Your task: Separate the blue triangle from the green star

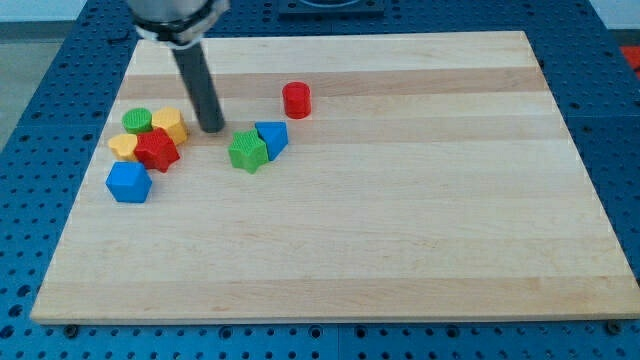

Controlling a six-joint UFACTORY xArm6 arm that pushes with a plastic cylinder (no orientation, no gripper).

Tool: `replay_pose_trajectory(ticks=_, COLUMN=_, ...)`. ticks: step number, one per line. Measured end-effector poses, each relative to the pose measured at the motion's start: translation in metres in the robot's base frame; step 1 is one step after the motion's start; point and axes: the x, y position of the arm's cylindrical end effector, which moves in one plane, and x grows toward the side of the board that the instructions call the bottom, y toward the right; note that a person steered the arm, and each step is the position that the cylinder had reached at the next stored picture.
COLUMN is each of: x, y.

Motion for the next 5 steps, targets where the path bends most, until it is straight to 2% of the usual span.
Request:
replay_pose_trajectory(ticks=3, x=0.011, y=0.124)
replay_pose_trajectory(ticks=4, x=0.029, y=0.127)
replay_pose_trajectory(ticks=5, x=0.031, y=0.102)
